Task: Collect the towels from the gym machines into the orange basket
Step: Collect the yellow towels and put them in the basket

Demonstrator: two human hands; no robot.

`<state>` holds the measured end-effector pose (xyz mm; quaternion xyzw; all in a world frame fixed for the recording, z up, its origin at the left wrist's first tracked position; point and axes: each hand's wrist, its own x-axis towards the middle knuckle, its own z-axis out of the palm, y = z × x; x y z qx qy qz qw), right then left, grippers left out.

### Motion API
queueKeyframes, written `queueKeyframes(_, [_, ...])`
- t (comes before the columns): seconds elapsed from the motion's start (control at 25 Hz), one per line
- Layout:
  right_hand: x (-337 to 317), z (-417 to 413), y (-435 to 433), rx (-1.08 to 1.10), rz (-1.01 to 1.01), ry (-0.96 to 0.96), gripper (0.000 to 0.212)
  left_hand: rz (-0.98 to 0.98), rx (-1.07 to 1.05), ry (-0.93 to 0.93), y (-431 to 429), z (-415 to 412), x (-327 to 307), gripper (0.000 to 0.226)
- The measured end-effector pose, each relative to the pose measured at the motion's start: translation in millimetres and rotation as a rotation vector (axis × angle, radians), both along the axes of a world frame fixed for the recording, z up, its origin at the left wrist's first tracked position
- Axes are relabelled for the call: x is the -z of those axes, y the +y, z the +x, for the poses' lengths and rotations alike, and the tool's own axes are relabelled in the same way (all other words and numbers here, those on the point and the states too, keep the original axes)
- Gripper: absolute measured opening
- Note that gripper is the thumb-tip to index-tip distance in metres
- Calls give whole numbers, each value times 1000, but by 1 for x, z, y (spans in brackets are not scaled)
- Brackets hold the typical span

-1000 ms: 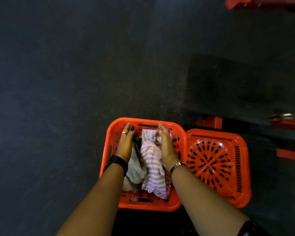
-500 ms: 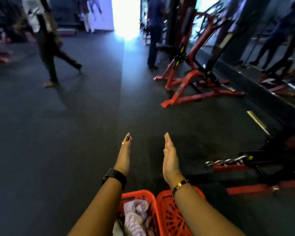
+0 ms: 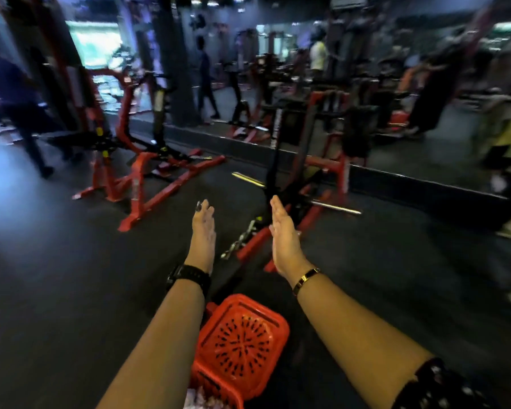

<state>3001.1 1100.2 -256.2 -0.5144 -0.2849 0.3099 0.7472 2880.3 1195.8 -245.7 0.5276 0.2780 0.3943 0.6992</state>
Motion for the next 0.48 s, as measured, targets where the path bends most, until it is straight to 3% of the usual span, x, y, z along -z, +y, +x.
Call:
queueKeyframes(0.2, [-2,83,-120,303,-53,-16,47,-66,314,-4,-91,118,3,56])
queueKeyframes(0.48, [4,220,-247,648,-117,-36,47,17,661,13,-191,304,5,57])
